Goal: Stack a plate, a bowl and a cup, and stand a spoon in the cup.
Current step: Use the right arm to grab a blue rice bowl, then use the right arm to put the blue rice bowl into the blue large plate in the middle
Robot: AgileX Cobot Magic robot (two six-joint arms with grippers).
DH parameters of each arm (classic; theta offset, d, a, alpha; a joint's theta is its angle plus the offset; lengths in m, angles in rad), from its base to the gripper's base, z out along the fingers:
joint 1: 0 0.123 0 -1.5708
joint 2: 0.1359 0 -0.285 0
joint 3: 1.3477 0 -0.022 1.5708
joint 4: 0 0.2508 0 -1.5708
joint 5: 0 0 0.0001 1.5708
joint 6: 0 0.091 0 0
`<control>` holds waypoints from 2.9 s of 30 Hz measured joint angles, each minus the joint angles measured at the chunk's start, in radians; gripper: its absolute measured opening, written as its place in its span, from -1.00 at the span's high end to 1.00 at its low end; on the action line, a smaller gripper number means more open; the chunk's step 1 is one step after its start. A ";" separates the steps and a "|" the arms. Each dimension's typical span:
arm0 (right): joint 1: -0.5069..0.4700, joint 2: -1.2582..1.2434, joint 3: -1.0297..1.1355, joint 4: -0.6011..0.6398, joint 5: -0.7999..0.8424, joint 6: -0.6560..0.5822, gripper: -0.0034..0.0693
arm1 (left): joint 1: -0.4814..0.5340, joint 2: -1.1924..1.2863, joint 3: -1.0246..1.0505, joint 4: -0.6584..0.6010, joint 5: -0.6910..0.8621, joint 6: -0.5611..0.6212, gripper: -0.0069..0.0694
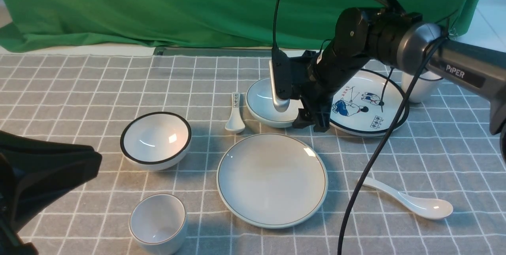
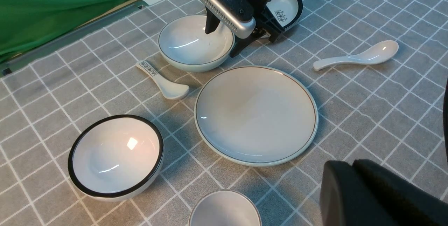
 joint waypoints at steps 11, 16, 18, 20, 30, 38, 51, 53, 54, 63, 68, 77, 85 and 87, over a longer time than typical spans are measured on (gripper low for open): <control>-0.001 0.046 0.000 -0.018 -0.012 -0.041 -0.31 | 0.000 0.000 0.000 0.000 0.008 0.000 0.77; -0.001 0.058 0.000 -0.019 -0.038 -0.084 -0.08 | 0.000 0.000 0.000 0.000 0.009 0.000 0.77; -0.001 0.058 0.000 -0.018 -0.042 -0.107 0.10 | 0.000 0.000 0.000 0.000 0.009 -0.001 0.77; -0.001 0.058 -0.003 -0.009 -0.059 -0.122 0.40 | 0.000 0.000 0.000 0.000 0.009 -0.001 0.77; 0.016 -0.010 -0.004 -0.026 0.030 -0.052 0.59 | 0.000 0.000 0.000 0.000 0.009 -0.001 0.77; 0.116 -0.223 0.004 -0.032 0.253 0.332 0.59 | 0.000 0.000 0.000 0.000 0.010 -0.001 0.77; 0.397 -0.324 0.379 -0.295 0.118 0.916 0.59 | 0.000 0.000 0.000 0.007 0.024 -0.001 0.77; 0.413 -0.324 0.404 -0.310 0.066 0.957 0.59 | 0.000 0.000 0.000 0.007 0.026 -0.001 0.77; 0.416 -0.323 0.409 -0.313 0.051 0.966 0.59 | 0.000 0.000 0.000 0.007 0.026 -0.001 0.77; 0.417 -0.285 0.410 -0.375 0.024 0.987 0.59 | 0.000 0.000 0.000 0.006 0.028 -0.001 0.77; 0.417 -0.259 0.410 -0.397 0.015 0.987 0.59 | 0.000 0.000 0.000 0.006 0.029 -0.001 0.77; 0.423 -0.249 0.409 -0.418 0.020 0.987 0.52 | 0.000 0.000 0.000 0.003 0.029 -0.001 0.77; 0.446 -0.221 0.410 -0.363 0.057 0.992 0.01 | 0.000 0.000 0.000 -0.023 0.029 -0.001 0.77; 0.446 -0.221 0.410 -0.363 0.057 0.994 -0.07 | 0.000 0.000 0.000 -0.028 0.029 -0.001 0.77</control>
